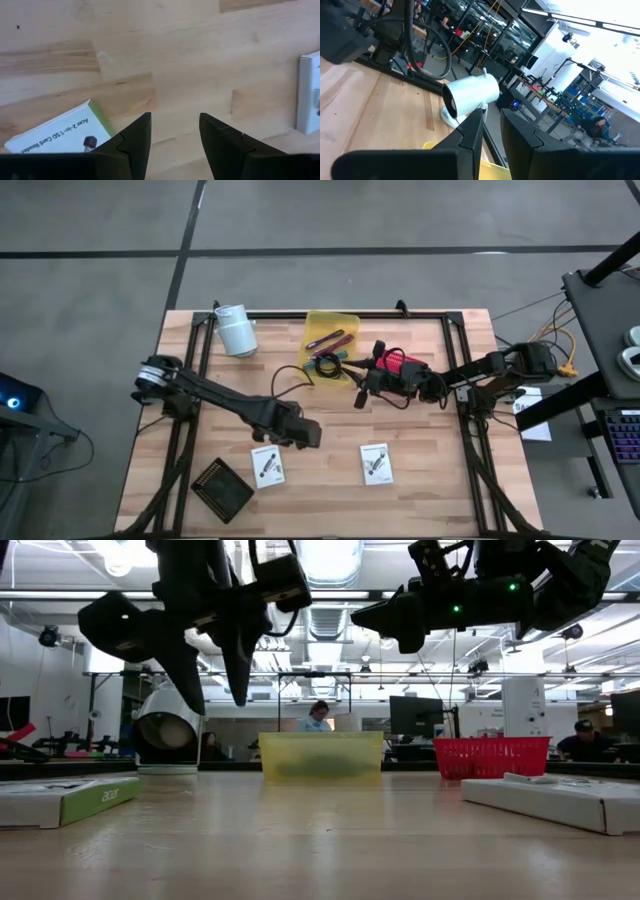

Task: Pick and place items into bin
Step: Put the left white card reader box into the black bin

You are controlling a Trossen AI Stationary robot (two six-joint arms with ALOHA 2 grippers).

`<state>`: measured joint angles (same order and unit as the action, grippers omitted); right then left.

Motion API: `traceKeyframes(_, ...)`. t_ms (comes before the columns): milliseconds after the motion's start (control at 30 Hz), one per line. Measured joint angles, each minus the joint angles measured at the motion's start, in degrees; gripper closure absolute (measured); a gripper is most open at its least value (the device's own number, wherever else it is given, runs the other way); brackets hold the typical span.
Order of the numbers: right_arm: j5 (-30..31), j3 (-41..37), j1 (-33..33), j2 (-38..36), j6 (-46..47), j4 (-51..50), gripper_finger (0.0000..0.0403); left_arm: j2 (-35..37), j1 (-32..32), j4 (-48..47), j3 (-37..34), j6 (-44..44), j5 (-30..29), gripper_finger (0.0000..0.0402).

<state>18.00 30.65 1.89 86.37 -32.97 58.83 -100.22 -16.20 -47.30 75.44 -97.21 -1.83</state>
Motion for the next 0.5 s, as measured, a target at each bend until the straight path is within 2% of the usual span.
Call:
traceKeyframes(200,0.0,0.0,0.0,0.0,0.0,0.0,0.0346,-0.9,-0.9,0.3,0.0,-1.9,3.7,0.0252)
traceKeyframes(500,0.0,0.0,0.0,0.0,0.0,-0.2,0.0346,-2.0,-6.8,-0.2,1.7,-11.3,1.9,0.0252)
